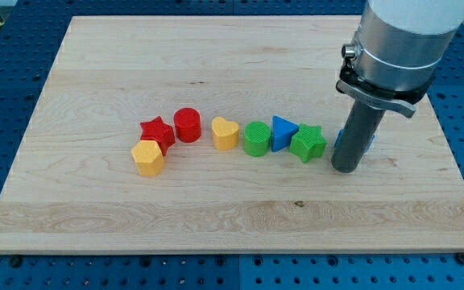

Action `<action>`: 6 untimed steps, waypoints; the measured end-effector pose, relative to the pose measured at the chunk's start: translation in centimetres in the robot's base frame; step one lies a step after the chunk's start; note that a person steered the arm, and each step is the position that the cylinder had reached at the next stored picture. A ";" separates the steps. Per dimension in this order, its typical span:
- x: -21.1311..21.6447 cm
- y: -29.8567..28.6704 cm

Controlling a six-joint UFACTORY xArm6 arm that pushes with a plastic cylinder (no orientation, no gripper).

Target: Nudge the red circle a bit up

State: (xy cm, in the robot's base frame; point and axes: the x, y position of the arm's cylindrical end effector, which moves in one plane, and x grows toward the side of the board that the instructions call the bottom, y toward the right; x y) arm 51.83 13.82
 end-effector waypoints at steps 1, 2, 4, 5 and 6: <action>-0.5 -7.5; 0.5 -14.9; -2.3 -20.8; -3.6 -19.8; -3.6 -15.7</action>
